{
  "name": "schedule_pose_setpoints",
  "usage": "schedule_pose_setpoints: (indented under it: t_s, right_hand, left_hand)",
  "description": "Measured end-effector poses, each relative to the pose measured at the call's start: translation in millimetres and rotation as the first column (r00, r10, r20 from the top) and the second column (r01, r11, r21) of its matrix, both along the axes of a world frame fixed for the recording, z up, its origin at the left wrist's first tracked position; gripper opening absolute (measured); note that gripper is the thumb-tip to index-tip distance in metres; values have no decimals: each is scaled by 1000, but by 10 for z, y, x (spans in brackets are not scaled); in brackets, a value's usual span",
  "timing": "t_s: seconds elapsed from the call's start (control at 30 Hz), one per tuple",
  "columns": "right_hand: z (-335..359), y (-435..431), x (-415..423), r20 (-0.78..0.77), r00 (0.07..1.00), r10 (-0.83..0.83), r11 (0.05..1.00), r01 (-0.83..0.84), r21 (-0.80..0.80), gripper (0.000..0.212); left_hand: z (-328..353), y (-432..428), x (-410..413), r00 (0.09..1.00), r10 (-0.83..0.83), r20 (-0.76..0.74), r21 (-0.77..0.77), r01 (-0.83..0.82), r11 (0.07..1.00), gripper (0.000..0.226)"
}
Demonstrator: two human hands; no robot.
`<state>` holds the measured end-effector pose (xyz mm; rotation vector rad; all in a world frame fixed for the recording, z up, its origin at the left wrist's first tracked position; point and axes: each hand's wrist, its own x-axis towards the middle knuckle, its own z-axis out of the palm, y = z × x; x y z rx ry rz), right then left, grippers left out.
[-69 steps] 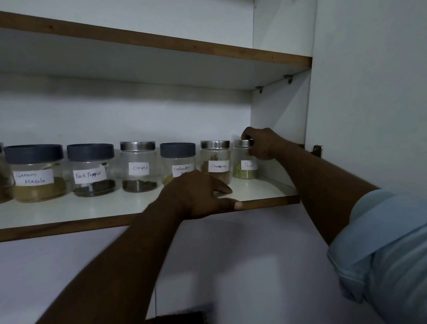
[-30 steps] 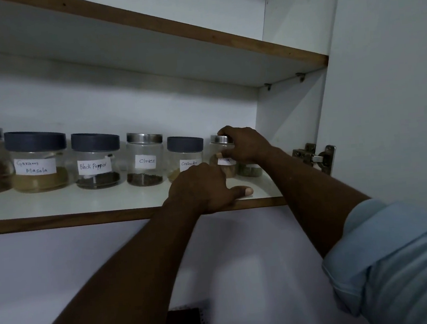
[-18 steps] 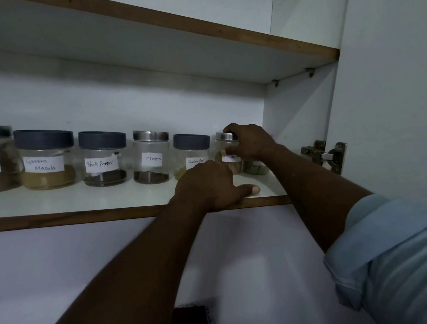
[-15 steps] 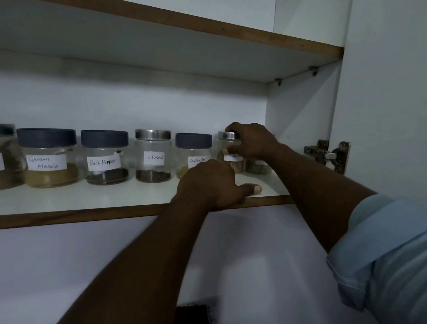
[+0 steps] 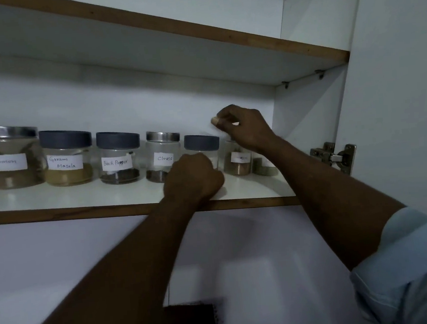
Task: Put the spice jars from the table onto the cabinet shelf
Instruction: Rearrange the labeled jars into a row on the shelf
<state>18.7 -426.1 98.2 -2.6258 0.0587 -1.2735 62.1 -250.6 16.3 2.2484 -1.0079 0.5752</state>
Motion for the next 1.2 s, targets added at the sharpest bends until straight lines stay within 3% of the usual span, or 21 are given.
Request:
schedule_pose_setpoints:
  t_s: [0.1,0.2,1.2]
  right_hand:
    - [43,256,96,-202,978,-41,960,-18,-281,70]
    - [-57,332,295,-226,951,-211,869,78,-488,70]
    - [-173,13,705,-119,903,-413,817,310,-486,68]
  left_hand:
    - [35,327,158,998,50,42,156,-56,986,30]
    - [18,489,229,991,75,107,176,-93,980,34]
    - [-18,432,291,988,5,155,132,-26,991,38]
